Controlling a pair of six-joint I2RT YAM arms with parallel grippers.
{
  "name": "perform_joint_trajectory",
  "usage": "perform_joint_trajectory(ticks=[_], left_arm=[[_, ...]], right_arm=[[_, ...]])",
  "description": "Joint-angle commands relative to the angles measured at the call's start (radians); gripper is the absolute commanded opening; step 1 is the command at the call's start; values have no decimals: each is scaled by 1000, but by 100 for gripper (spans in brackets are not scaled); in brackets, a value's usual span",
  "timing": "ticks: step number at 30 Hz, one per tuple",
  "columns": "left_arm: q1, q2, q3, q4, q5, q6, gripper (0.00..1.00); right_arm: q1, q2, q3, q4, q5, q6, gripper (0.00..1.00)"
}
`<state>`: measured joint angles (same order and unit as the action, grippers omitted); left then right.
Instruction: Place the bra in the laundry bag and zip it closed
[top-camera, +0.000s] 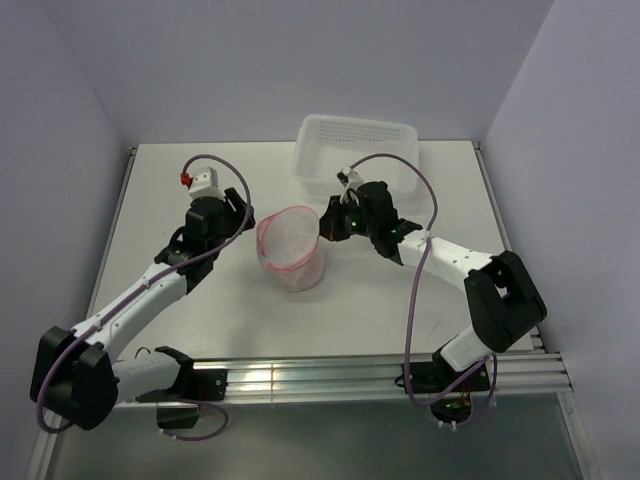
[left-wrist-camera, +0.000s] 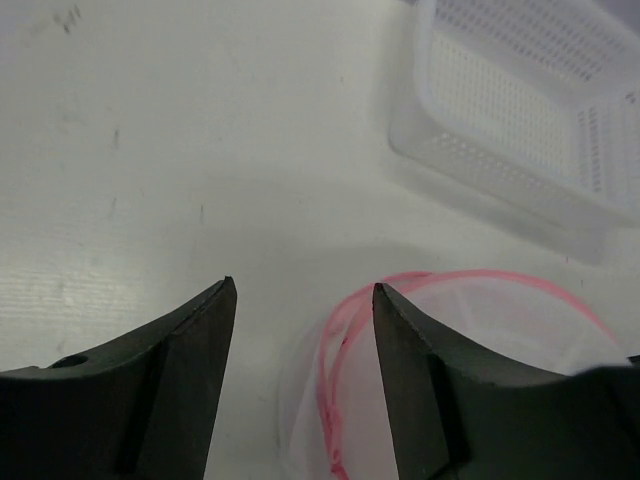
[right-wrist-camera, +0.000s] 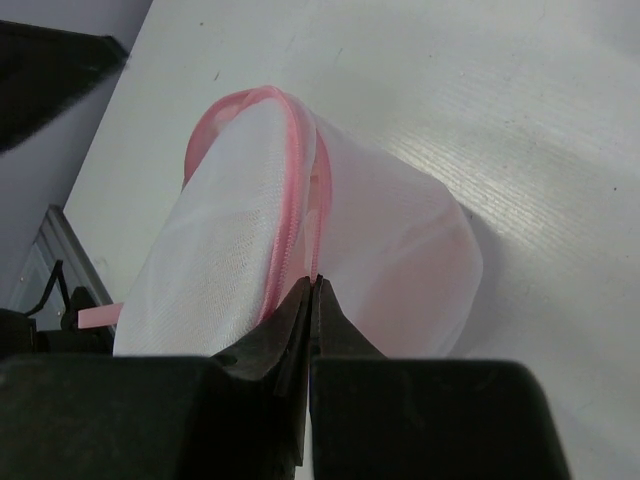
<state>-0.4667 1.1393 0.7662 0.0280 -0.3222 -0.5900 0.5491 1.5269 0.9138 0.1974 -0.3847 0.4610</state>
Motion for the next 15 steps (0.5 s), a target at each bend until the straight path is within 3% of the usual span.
perform_joint_trajectory(ticks=[1, 4, 8, 15], left_arm=[[43, 65, 30, -8, 264, -50, 63], [65, 117, 42, 30, 314, -51, 63], [83, 198, 68, 16, 359, -50, 46], [83, 157, -18, 70, 428, -73, 34]], right_arm=[[-15, -4, 66, -16, -107, -97, 0], [-18, -1, 82, -26, -115, -116, 0], [-21, 1, 89, -21, -125, -110, 0], [-31, 44, 158, -62, -134, -119, 0]])
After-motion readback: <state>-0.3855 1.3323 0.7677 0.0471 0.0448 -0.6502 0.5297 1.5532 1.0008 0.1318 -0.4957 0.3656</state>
